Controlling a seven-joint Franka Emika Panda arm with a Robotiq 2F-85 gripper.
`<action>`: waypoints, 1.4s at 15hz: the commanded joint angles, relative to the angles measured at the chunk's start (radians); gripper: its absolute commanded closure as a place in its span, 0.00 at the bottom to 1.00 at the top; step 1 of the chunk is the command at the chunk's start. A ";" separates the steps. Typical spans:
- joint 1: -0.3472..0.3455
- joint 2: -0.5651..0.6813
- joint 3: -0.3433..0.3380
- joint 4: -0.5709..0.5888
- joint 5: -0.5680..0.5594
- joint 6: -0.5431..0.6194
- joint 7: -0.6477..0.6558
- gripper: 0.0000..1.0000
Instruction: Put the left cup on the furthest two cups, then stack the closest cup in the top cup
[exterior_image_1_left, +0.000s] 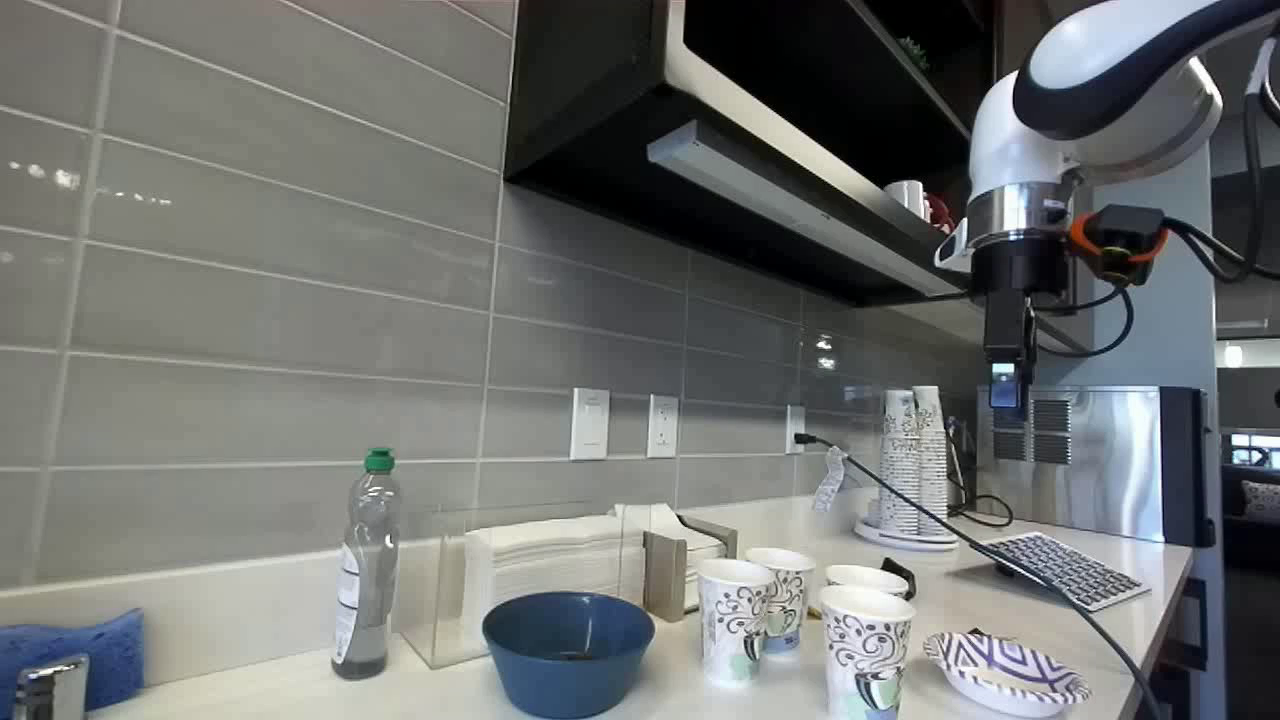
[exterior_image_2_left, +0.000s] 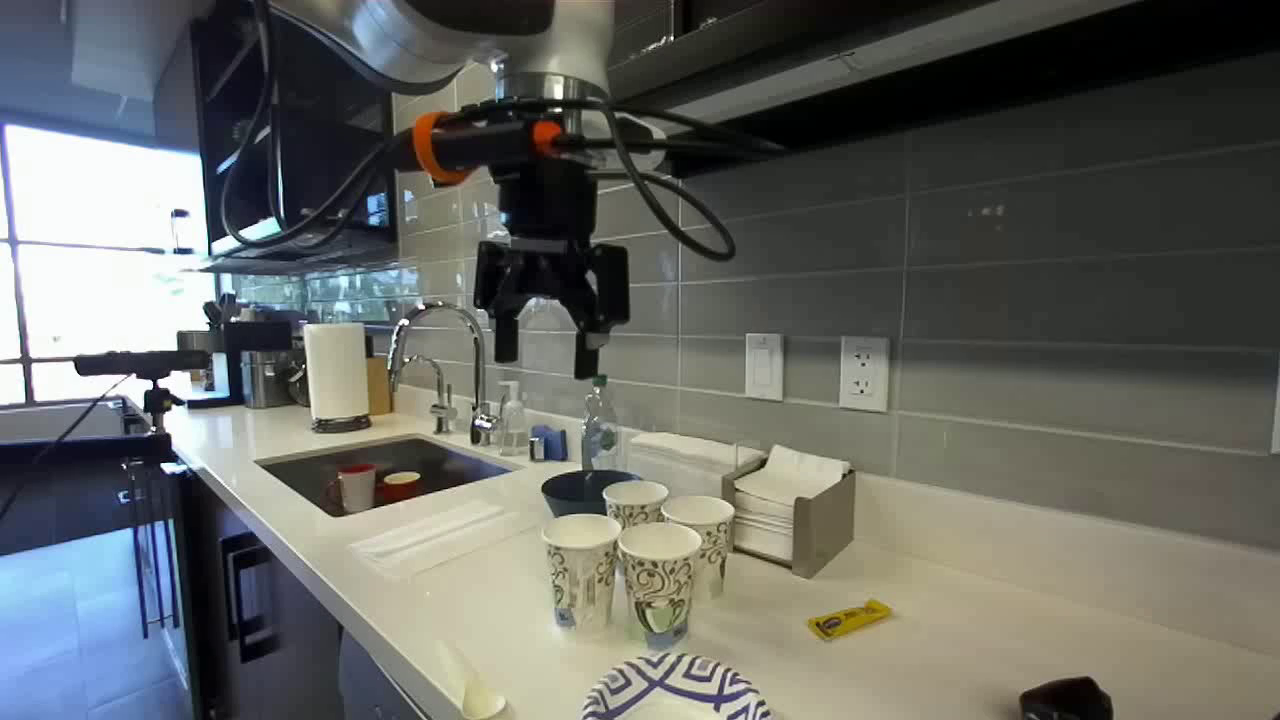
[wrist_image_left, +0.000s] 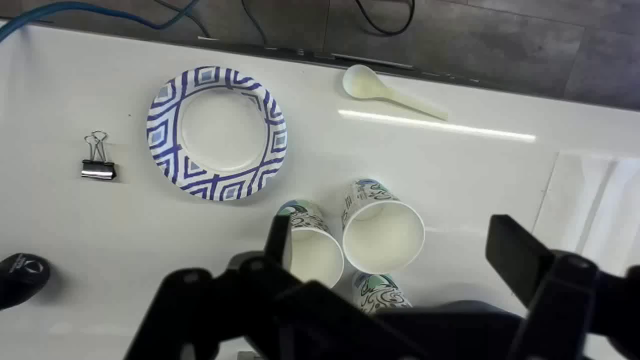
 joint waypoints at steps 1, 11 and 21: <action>-0.014 0.002 0.011 0.002 0.006 -0.001 -0.006 0.00; -0.010 0.021 0.042 -0.013 0.026 0.020 0.066 0.00; -0.017 0.137 0.155 -0.195 0.073 0.330 0.344 0.00</action>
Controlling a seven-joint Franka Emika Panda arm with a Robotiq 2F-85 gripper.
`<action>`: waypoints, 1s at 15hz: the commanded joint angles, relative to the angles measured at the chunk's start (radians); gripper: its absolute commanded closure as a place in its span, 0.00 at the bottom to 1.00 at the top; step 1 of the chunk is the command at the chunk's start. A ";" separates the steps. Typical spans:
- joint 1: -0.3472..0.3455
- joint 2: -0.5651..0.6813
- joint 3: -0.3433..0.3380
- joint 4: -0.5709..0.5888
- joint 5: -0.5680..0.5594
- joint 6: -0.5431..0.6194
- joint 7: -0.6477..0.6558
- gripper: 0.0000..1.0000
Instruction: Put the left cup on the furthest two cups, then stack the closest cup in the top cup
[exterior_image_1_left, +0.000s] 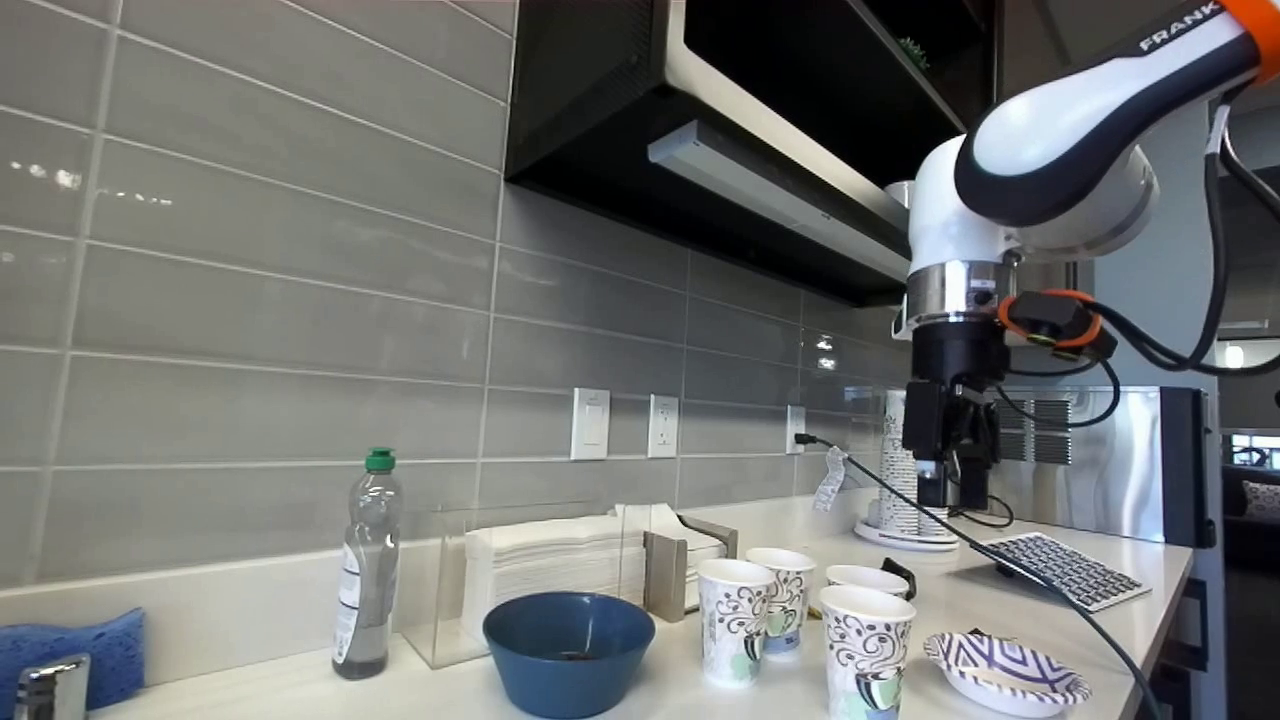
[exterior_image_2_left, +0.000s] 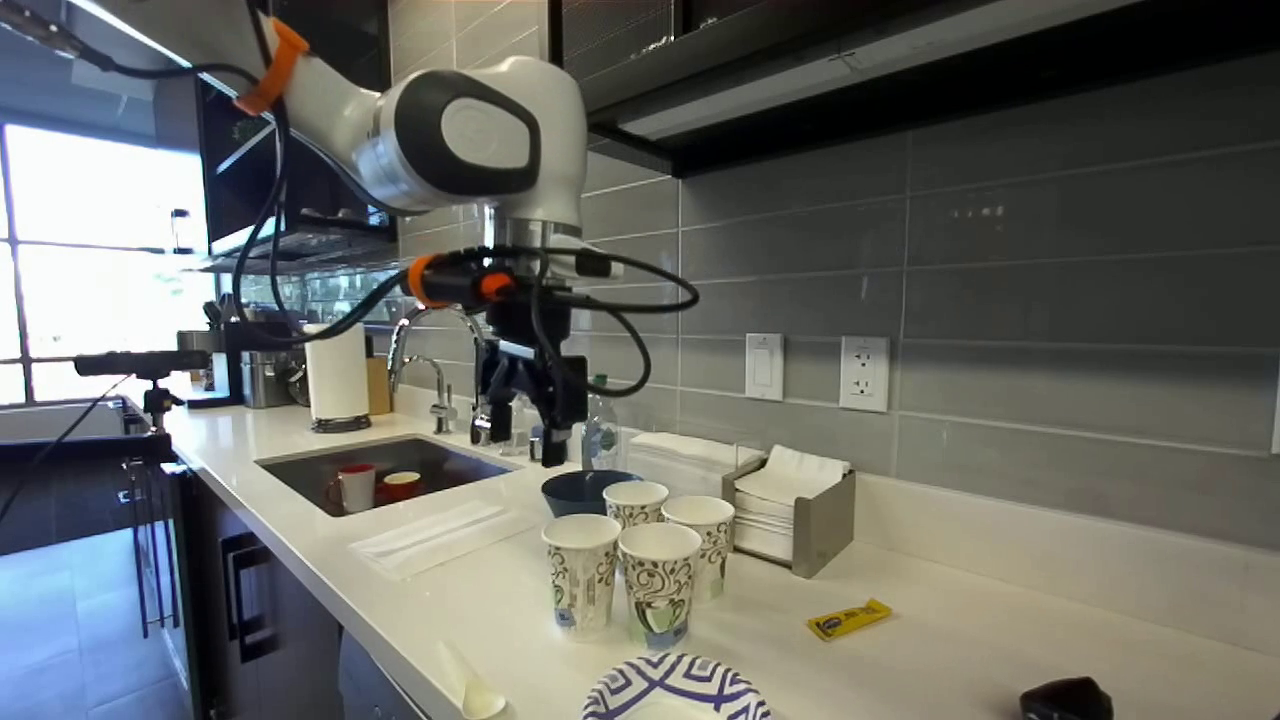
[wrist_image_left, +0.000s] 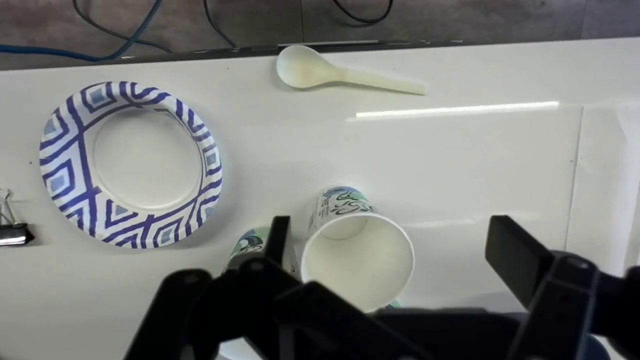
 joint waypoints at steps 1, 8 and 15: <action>-0.020 0.047 0.008 -0.056 0.012 0.127 0.054 0.00; -0.039 0.146 -0.008 -0.080 0.026 0.284 0.085 0.00; -0.053 0.224 -0.006 -0.081 0.029 0.390 0.172 0.00</action>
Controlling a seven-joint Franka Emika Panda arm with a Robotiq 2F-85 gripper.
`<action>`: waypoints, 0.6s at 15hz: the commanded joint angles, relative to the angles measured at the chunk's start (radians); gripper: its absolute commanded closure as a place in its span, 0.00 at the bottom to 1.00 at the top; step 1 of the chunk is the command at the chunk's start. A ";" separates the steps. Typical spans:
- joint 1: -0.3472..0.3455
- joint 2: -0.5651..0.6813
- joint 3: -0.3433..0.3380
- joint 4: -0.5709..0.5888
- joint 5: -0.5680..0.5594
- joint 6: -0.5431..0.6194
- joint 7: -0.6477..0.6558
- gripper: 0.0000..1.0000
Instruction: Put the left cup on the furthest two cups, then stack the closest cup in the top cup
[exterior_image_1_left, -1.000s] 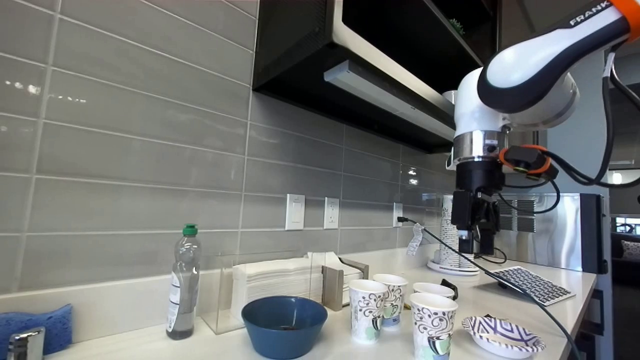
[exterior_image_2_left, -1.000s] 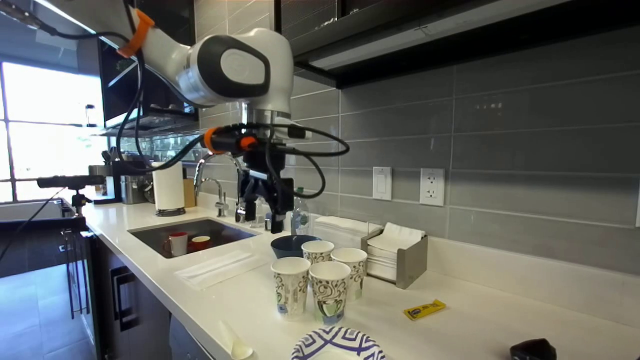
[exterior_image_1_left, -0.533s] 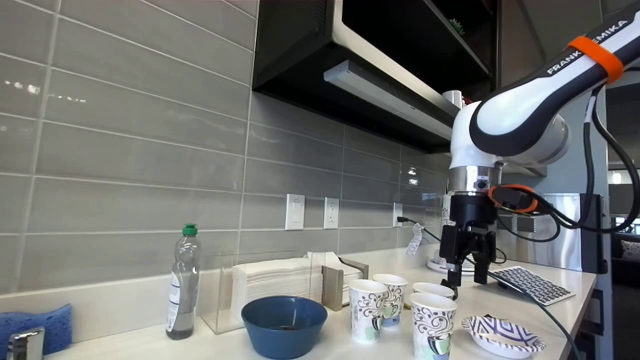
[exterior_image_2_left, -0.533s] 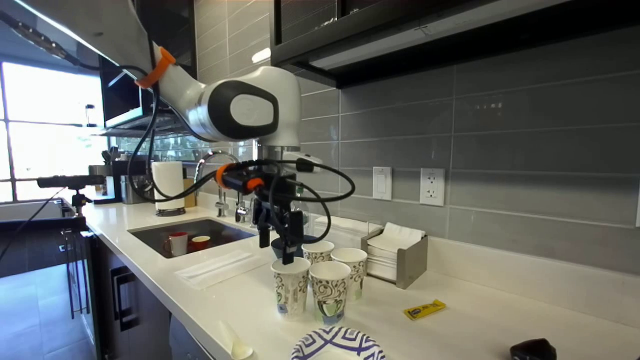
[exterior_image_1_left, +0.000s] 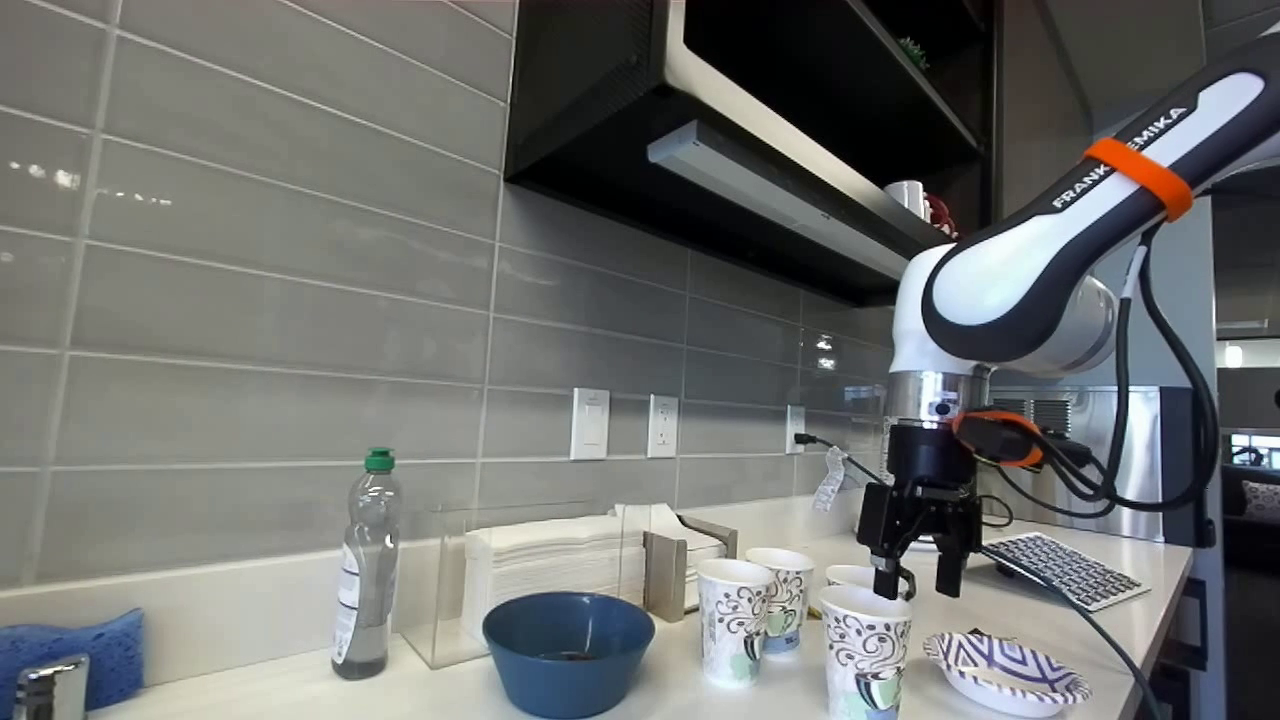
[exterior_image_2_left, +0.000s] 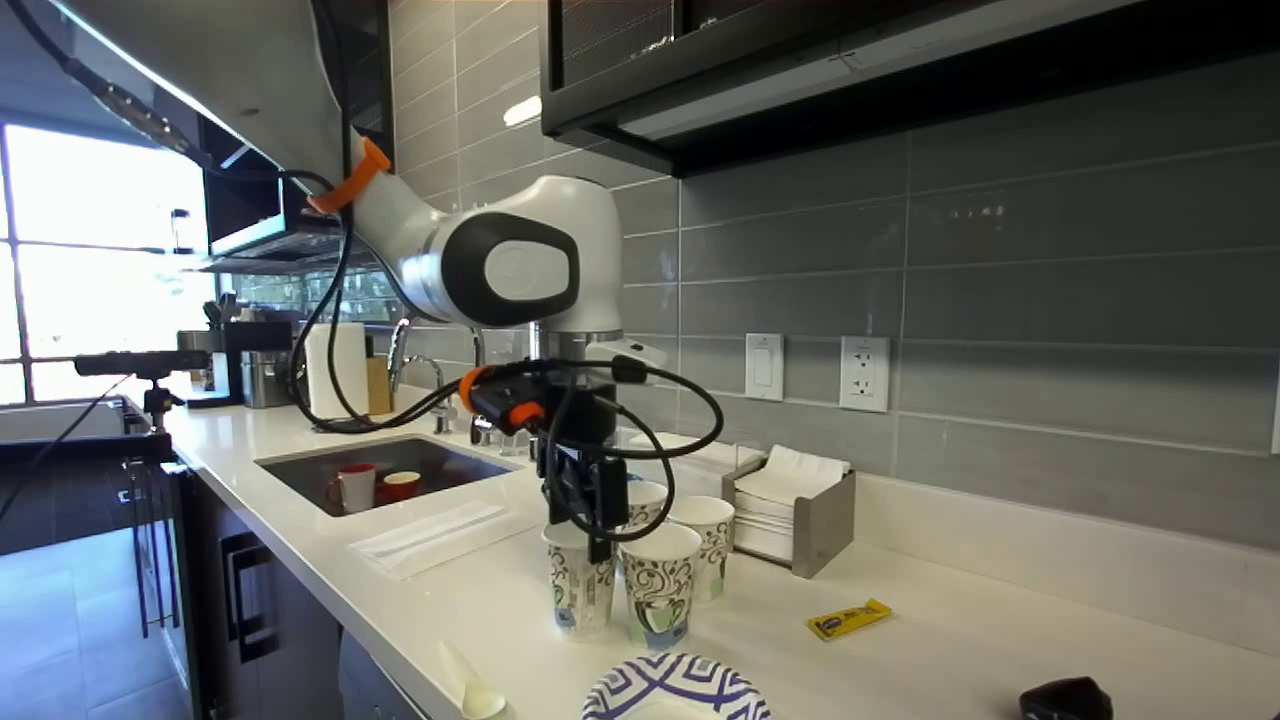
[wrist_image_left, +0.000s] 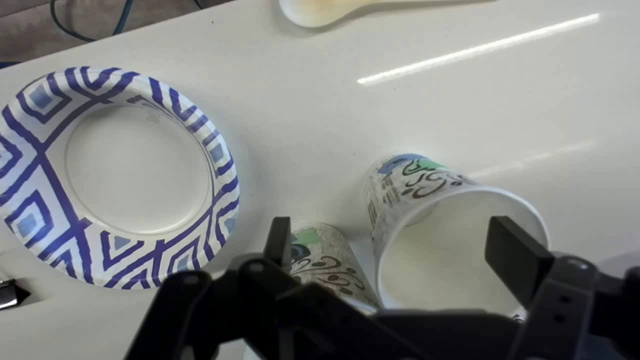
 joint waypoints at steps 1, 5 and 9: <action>-0.013 0.035 0.006 -0.001 0.023 0.067 0.049 0.17; -0.013 0.051 0.003 -0.007 0.038 0.110 0.077 0.49; -0.014 0.048 0.006 -0.009 0.046 0.099 0.095 0.78</action>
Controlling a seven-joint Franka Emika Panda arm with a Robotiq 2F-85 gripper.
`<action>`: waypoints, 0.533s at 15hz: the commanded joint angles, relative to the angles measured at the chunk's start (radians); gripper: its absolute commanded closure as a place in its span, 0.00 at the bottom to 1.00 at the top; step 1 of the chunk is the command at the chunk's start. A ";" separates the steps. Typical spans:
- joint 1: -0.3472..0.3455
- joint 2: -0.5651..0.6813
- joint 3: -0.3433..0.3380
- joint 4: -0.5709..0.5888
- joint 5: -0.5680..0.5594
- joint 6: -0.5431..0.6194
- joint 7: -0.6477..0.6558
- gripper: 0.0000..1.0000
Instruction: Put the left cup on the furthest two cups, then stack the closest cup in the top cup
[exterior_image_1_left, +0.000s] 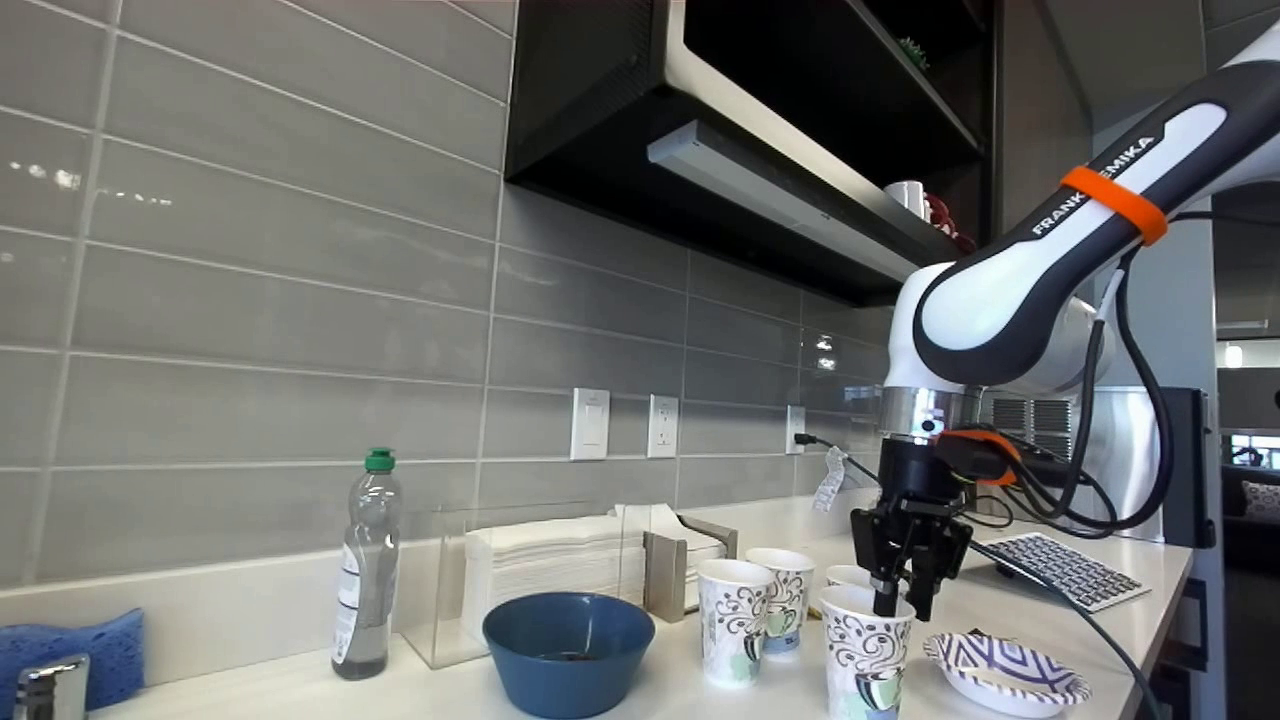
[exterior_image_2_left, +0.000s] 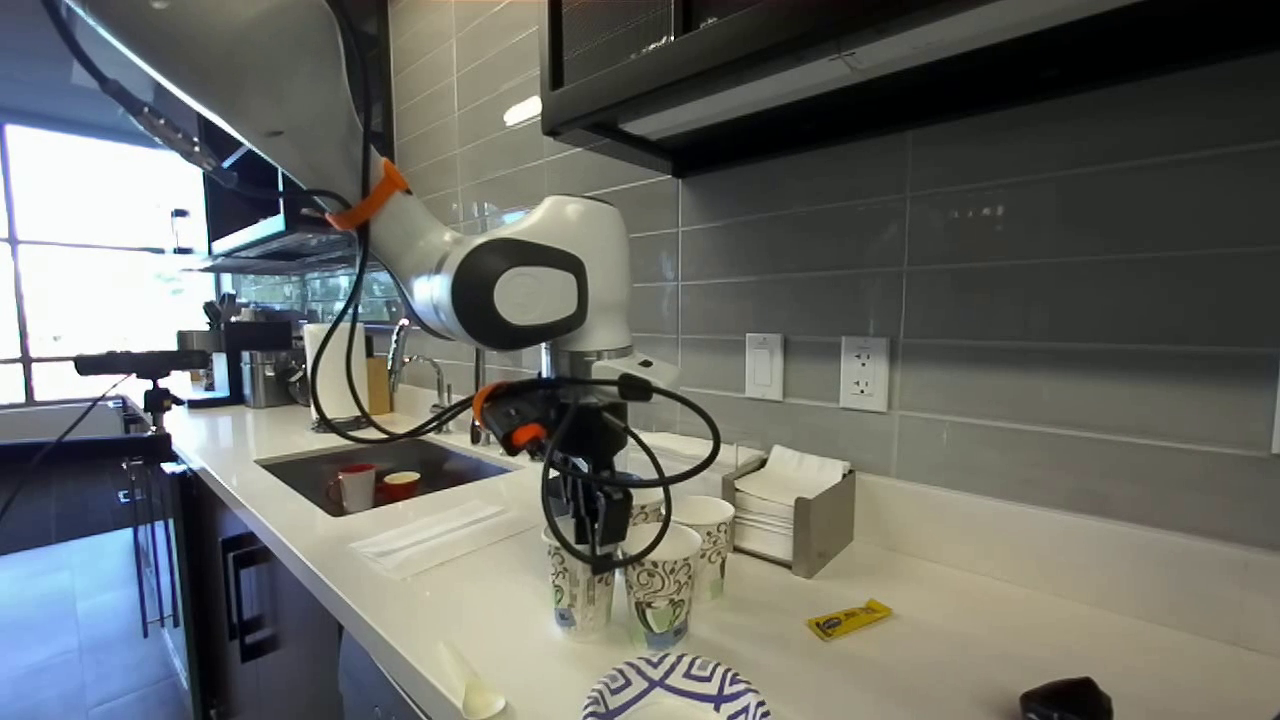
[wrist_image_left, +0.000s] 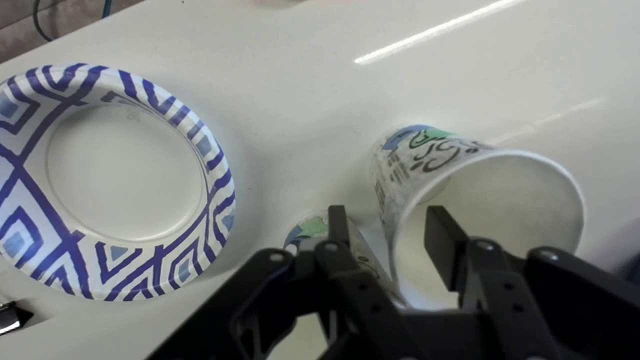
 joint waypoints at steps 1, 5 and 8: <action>-0.006 -0.008 0.007 -0.008 0.028 0.008 0.017 0.84; -0.003 -0.034 0.010 -0.002 0.026 -0.021 0.019 1.00; -0.001 -0.063 0.021 0.005 0.011 -0.053 0.020 0.99</action>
